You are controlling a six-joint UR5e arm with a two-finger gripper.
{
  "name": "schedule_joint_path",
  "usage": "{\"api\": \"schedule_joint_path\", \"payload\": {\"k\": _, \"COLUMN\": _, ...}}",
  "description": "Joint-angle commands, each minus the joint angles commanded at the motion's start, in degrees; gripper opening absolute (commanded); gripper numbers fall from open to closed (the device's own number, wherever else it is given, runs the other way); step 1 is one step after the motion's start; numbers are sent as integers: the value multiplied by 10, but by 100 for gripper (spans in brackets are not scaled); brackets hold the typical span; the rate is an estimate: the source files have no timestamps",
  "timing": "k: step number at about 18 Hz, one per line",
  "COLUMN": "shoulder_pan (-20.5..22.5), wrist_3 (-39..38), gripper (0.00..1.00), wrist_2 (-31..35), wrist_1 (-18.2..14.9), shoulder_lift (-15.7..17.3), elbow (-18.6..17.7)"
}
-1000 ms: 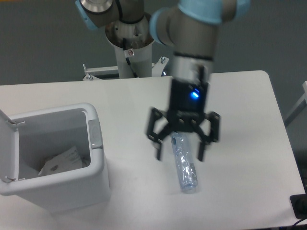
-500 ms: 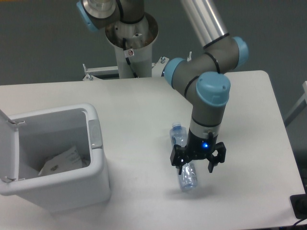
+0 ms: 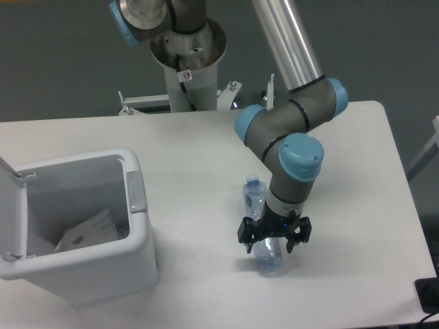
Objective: Place the trash in the trash can
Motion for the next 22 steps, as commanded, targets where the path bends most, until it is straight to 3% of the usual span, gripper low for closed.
{"api": "schedule_joint_path", "payload": {"k": 6, "shoulder_pan": -8, "wrist_3": 12, "gripper": 96, "wrist_2": 18, "wrist_1": 2, "shoulder_lift": -11, "elbow": -3}}
{"api": "schedule_joint_path", "payload": {"k": 7, "shoulder_pan": -8, "wrist_3": 12, "gripper": 83, "wrist_2": 18, "wrist_1": 2, "shoulder_lift": -11, "elbow": -1}}
{"api": "schedule_joint_path", "payload": {"k": 8, "shoulder_pan": -8, "wrist_3": 12, "gripper": 51, "wrist_2": 17, "wrist_1": 2, "shoulder_lift": -8, "elbow": 1}}
{"api": "schedule_joint_path", "payload": {"k": 9, "shoulder_pan": -8, "wrist_3": 12, "gripper": 44, "wrist_2": 17, "wrist_1": 2, "shoulder_lift": -7, "elbow": 1}}
{"api": "schedule_joint_path", "payload": {"k": 17, "shoulder_pan": -7, "wrist_3": 12, "gripper": 43, "wrist_2": 15, "wrist_1": 14, "shoulder_lift": 9, "elbow": 6}}
{"api": "schedule_joint_path", "payload": {"k": 19, "shoulder_pan": -3, "wrist_3": 9, "gripper": 43, "wrist_2": 0, "wrist_1": 18, "shoulder_lift": 33, "elbow": 29}}
{"api": "schedule_joint_path", "payload": {"k": 22, "shoulder_pan": 5, "wrist_3": -8, "gripper": 44, "wrist_2": -76, "wrist_1": 21, "shoulder_lift": 53, "elbow": 66}}
